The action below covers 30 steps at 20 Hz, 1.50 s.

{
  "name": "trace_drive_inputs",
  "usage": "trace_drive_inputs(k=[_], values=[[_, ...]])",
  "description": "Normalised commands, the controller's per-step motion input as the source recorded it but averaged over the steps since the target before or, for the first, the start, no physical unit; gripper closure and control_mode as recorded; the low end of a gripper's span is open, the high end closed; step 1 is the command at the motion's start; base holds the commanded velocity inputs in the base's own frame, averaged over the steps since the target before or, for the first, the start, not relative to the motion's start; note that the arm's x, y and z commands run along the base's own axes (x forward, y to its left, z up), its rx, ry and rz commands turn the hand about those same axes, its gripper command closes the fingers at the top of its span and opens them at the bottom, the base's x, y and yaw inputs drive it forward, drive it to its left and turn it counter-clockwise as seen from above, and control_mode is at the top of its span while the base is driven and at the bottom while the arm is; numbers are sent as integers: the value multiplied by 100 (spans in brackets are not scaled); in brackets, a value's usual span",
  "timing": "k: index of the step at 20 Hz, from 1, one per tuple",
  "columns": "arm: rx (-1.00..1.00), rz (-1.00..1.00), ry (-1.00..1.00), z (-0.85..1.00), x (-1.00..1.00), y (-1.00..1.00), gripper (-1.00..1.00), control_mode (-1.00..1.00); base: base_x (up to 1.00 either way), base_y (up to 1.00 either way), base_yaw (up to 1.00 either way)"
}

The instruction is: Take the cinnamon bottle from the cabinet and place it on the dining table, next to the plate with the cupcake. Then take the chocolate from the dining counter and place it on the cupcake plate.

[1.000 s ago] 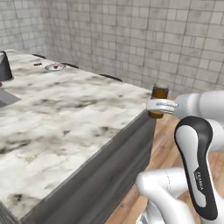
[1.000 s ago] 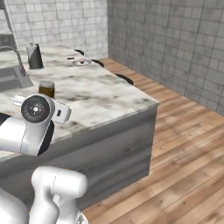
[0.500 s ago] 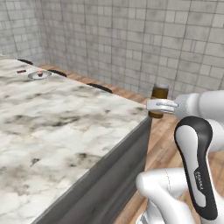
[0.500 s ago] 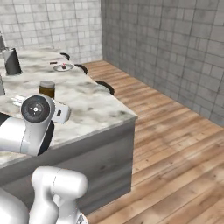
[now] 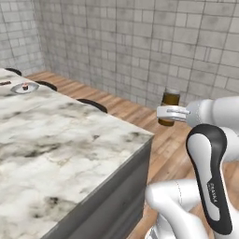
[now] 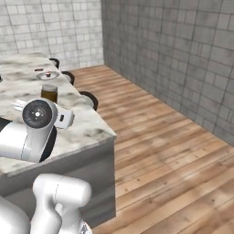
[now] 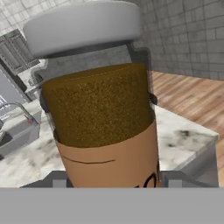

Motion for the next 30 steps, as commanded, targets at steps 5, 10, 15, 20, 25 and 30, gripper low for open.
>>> trace_drive_inputs(k=[5, 10, 15, 20, 25, 30], values=[[0, 0, 0, 0, 0, 0, 100, 100, 74, -38, 12], [0, 0, 0, 0, 0, 0, 100, 100, 66, -42, 16], [0, 0, 0, 0, 0, 0, 100, 100, 63, -44, 16], [0, 0, 0, 0, 0, 0, 100, 100, 63, -40, 22], [0, 0, 0, 0, 0, 0, 100, 100, 68, -30, 34], [0, 0, 0, 0, 0, 0, 100, 100, 70, -27, 35]])
